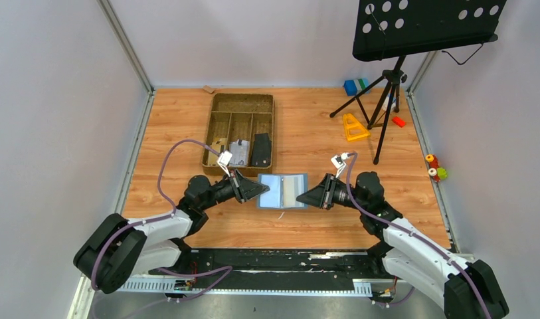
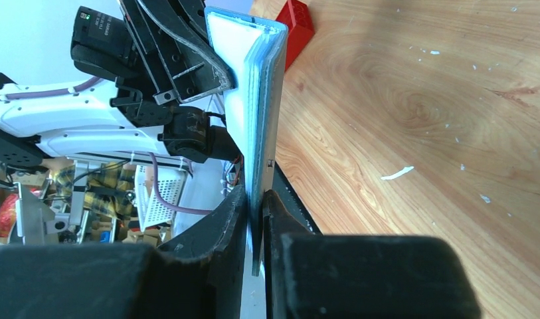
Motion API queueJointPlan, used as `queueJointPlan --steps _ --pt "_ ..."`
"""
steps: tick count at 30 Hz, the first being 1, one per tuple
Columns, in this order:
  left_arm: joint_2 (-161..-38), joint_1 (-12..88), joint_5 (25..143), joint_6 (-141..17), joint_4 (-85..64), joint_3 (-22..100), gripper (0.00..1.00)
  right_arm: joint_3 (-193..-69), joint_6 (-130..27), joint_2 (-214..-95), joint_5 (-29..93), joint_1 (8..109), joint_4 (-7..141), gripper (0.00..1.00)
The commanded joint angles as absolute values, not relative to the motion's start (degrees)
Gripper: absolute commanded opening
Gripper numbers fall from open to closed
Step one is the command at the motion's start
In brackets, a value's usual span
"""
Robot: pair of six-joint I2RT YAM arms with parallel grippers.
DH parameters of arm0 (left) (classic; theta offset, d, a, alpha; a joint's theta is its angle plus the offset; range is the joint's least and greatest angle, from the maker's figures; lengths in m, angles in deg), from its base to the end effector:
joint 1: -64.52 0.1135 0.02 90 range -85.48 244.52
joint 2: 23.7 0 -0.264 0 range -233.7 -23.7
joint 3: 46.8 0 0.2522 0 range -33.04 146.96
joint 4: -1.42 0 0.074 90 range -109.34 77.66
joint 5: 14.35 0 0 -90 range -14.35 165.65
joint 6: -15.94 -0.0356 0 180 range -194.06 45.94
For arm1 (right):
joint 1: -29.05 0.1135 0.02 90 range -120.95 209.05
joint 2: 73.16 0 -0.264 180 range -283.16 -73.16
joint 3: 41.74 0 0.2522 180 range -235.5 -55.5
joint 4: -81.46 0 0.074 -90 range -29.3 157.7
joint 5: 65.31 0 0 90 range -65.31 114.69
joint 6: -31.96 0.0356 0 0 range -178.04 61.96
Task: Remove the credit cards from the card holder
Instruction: Remove the credit card from the card holder.
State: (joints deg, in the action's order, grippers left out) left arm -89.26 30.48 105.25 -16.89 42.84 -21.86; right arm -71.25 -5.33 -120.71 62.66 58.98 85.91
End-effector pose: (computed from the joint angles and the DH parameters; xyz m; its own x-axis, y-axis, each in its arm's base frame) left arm 0.1618 -0.1305 0.1911 -0.7466 -0.3774 -0.5479 0.4955 0.2342 -0.8365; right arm 0.1458 0.1092 0.2062 -0.8486 0.2351 -0.4739 -0.3903 0.3264 0.8609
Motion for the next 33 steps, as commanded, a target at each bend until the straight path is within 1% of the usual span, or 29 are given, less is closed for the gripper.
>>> queueJointPlan --steps 1,5,8,12,16,17,19,20,21,24,30,31,33 --pt "-90.45 30.39 106.17 -18.77 46.45 -21.25 0.0 -74.77 -10.24 -120.42 61.79 59.01 84.34 0.12" --pt "-93.01 29.79 105.64 -19.5 47.18 -21.71 0.0 -75.29 -13.37 -120.22 59.51 59.01 79.88 0.19" --pt "-95.03 27.51 104.36 -21.58 45.02 -20.94 0.0 -74.04 -14.53 -119.94 58.44 59.01 78.18 0.21" --pt "-97.09 22.94 99.43 -24.69 40.74 -20.12 0.0 -71.75 -16.18 -119.91 56.59 59.01 76.32 0.21" --pt "-98.47 19.41 94.84 -27.72 35.9 -19.1 0.0 -69.58 -18.64 -119.73 53.97 58.97 73.7 0.26" --pt "-98.65 18.83 93.6 -28.41 34.58 -18.83 0.0 -69.15 -18.87 -119.5 53.55 58.99 73.41 0.29" --pt "-99.15 17.86 91.45 -29.56 32.03 -18.3 0.0 -68.63 -19.49 -118.84 51.66 59.0 71.83 0.42" --pt "-99.68 17.71 90.69 -29.85 31.02 -17.99 0.0 -68.42 -19.91 -118.39 50.07 58.96 70.65 0.47" --pt "-100.18 17.61 90.38 -30.04 30.36 -17.79 0.0 -68.45 -20.44 -118.01 49.4 58.99 69.73 0.5" --pt "-102.09 17.31 90.24 -30.03 30.14 -17.44 0.0 -68.28 -21.31 -117.19 49.04 58.98 68.47 0.51" --pt "-105.08 15.8 88.8 -31.12 30.28 -17.43 0.0 -67.38 -20.78 -116.94 49.17 58.99 67.98 0.49" --pt "-105.45 15.68 88.75 -31.2 30.29 -17.36 0.0 -67.48 -20.58 -116.94 48.39 58.97 65.96 0.5" --pt "-106.01 15.4 88.53 -31.48 30.14 -17.18 0.0 -67.93 -20.42 -116.84 45.34 58.95 61.21 0.56"
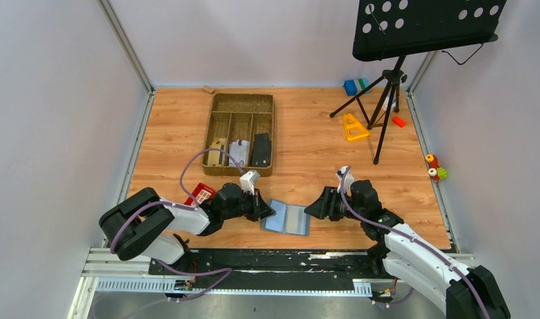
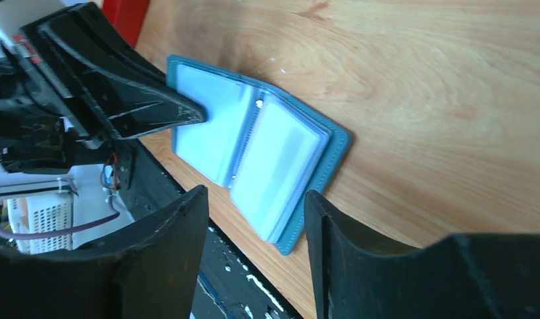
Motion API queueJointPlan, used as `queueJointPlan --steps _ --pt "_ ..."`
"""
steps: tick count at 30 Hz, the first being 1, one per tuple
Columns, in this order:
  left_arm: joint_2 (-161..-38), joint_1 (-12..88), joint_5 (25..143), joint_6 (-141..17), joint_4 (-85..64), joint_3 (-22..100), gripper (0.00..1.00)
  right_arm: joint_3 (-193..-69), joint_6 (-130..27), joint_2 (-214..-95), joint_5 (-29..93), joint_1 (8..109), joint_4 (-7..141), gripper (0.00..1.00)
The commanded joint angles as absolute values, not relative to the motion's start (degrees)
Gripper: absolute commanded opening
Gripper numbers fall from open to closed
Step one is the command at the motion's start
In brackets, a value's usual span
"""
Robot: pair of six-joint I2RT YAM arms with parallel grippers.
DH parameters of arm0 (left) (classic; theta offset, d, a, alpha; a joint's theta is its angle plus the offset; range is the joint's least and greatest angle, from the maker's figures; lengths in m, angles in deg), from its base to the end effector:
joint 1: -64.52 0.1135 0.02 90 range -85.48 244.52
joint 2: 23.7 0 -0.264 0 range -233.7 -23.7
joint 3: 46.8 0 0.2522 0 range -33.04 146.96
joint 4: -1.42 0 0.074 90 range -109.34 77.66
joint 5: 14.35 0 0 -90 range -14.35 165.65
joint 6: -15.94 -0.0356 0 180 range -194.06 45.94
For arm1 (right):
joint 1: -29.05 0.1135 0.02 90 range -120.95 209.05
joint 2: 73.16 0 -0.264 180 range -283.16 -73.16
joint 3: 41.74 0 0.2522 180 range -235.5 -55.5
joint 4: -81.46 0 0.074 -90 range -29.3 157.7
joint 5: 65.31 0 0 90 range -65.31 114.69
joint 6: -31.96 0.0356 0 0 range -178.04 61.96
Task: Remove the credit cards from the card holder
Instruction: Remove the credit card from the card holder.
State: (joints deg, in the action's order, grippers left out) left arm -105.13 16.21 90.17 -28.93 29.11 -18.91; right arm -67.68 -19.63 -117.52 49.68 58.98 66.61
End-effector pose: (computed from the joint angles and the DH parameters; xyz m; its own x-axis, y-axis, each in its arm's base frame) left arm 0.1451 -0.1763 0.1244 -0.8233 -0.1072 -0.5574 0.4104 0.5661 -0.7149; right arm 0.1306 0.0926 0.1601 -0.8437 0.1641 -0.5112 -0.2989 0.6475 0.7011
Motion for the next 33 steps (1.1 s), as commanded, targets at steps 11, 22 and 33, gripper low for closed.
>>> queueJointPlan --steps 11,22,33 --pt "-105.77 13.81 84.93 -34.46 22.23 -14.43 0.0 -69.0 -21.01 -122.71 42.85 58.98 57.5 0.37" --pt "-107.41 13.55 83.09 -35.74 16.29 -12.03 0.0 -68.78 -20.54 -133.14 50.42 59.39 65.07 0.36" --pt "-109.08 13.37 84.25 -35.22 18.2 -11.7 0.0 -69.32 -19.85 -133.64 51.3 60.19 66.16 0.21"
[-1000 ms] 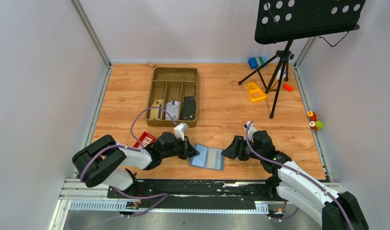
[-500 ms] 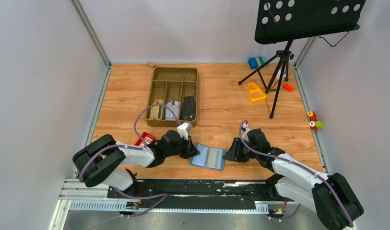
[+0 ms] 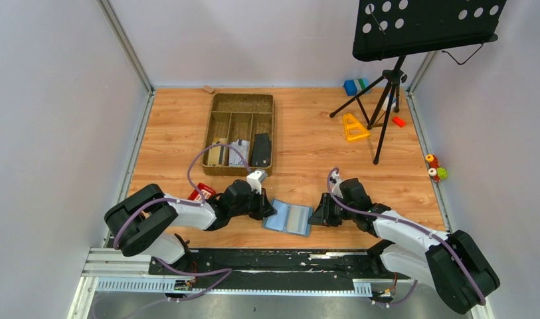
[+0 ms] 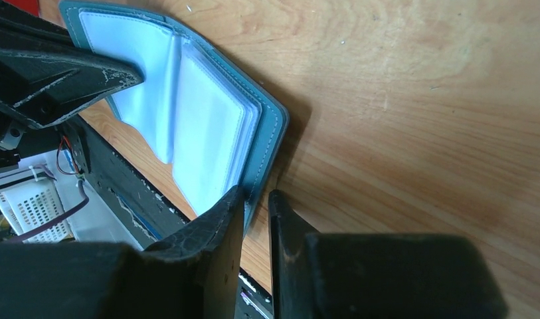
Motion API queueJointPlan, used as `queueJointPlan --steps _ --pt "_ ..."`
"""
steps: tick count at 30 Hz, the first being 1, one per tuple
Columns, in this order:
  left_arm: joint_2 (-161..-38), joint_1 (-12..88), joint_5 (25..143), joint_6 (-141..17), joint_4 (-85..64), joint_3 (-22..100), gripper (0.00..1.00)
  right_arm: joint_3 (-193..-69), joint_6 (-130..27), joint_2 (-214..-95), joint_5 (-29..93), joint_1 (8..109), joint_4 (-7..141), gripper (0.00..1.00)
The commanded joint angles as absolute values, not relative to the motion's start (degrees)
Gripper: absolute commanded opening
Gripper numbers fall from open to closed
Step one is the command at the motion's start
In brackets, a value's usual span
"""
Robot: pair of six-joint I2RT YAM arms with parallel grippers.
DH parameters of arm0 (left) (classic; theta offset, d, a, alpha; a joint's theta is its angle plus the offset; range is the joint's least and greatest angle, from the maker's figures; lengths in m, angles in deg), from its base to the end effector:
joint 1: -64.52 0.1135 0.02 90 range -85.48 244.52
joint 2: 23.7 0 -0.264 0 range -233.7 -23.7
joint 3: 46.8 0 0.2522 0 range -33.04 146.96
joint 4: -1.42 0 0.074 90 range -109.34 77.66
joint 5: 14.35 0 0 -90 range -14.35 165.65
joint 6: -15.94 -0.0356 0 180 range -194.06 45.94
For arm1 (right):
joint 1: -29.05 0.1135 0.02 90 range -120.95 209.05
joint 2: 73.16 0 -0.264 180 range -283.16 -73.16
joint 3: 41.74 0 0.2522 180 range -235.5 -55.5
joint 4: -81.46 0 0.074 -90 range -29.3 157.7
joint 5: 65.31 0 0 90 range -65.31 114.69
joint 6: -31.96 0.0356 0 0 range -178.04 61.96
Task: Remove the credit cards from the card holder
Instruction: Remove the credit card from the card holder.
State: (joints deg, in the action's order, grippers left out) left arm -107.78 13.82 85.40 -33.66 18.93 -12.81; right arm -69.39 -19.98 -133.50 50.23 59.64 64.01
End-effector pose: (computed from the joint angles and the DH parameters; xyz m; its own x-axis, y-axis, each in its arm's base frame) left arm 0.1515 -0.1946 0.1239 -0.8126 -0.0157 -0.5826 0.4286 0.6614 -0.6156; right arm 0.1382 0.0995 0.1252 -0.9500 0.0846 -0.3006 -0.1415 0.7417 0.6557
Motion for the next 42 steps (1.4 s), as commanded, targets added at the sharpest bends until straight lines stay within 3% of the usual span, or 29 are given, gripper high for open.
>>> queueJointPlan --steps 1,22,34,42 --pt "-109.13 13.37 84.29 -35.21 18.14 -11.69 0.0 -69.3 -19.55 -133.63 51.59 60.27 66.59 0.21" --pt "-107.84 12.67 84.52 -34.53 18.23 -11.95 0.0 -68.47 -16.01 -129.36 54.8 61.13 72.43 0.25" --pt "-104.86 12.16 82.58 -33.47 20.73 -14.99 0.0 -65.95 -12.34 -128.57 58.18 61.13 80.65 0.32" --pt "-106.04 11.57 82.68 -33.01 21.55 -14.76 0.0 -65.41 -12.34 -128.52 57.95 61.11 80.02 0.25"
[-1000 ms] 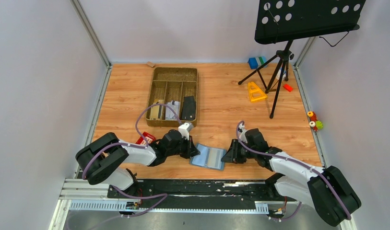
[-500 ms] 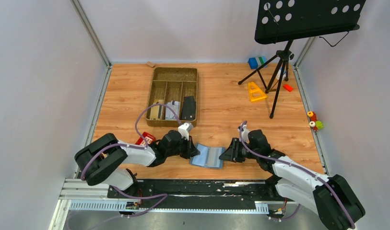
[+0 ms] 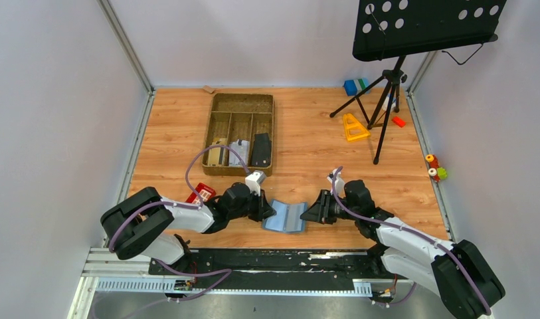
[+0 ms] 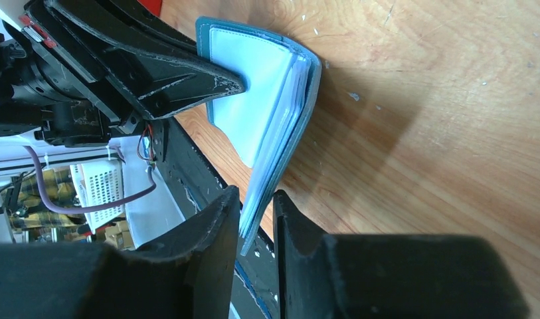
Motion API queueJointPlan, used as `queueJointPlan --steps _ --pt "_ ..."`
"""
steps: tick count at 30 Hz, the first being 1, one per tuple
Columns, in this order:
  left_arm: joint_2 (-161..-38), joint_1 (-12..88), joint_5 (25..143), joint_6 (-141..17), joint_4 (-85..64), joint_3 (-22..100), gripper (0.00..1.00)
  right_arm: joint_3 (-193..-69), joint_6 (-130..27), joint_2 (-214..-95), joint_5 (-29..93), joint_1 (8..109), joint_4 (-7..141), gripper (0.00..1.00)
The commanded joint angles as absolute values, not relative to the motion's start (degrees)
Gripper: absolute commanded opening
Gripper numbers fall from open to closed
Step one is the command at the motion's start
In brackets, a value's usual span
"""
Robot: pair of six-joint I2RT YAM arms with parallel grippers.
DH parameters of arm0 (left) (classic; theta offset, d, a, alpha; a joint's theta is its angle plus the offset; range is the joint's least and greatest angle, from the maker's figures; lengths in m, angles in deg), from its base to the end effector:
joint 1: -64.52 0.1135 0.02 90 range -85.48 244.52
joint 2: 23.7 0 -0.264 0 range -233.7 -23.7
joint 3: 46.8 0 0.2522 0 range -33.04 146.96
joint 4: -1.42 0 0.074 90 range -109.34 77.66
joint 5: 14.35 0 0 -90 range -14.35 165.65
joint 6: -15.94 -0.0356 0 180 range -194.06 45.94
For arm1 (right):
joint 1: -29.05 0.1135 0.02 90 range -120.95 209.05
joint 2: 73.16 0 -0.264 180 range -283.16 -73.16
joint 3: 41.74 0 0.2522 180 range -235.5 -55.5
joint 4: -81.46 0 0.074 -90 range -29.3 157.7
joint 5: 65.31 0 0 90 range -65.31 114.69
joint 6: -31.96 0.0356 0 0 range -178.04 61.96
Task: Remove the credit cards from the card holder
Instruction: Remove the credit card from the card holder.
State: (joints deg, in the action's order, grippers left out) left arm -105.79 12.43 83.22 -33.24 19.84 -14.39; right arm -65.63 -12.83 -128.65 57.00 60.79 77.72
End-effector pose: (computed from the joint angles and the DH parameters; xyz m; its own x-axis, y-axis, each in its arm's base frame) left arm 0.1439 -0.1925 0.1260 -0.7978 -0.0302 -0.6022 0.4358 0.6613 -0.6105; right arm 0.1347 0.1057 0.1387 -0.9253 0.1329 -0.3553 -0.2254 0.5607 0.7967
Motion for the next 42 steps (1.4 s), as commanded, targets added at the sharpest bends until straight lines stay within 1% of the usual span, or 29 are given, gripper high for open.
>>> queueJointPlan --steps 1,7,14,17,32,35,37,42 --pt "-106.03 11.53 82.63 -33.01 21.5 -14.72 0.0 -65.41 -12.48 -128.38 57.7 61.09 79.66 0.24" --pt "-105.92 11.26 82.54 -32.92 21.27 -14.54 0.0 -66.1 -13.26 -128.96 57.02 61.13 78.28 0.19" --pt "-105.27 11.04 82.15 -33.19 20.42 -14.43 0.0 -67.53 -15.31 -130.64 56.89 61.14 75.78 0.11" --pt "-105.42 10.91 82.04 -33.1 20.3 -14.41 0.0 -67.76 -15.76 -130.72 56.73 61.18 75.41 0.09" --pt "-108.31 8.73 82.18 -33.01 20.77 -11.96 0.0 -68.81 -14.54 -134.74 57.37 63.68 80.04 0.06" --pt "-108.91 8.22 82.34 -33.05 21.54 -11.71 0.0 -68.92 -13.93 -134.88 57.17 64.41 80.65 0.01" --pt "-109.25 7.94 82.31 -33.1 21.88 -11.6 0.0 -69.11 -13.75 -134.69 56.92 64.66 80.35 0.0" --pt "-109.83 7.83 82.47 -33.19 22.11 -11.51 0.04 -69.57 -14.11 -132.44 55.02 64.64 77.85 0.0"
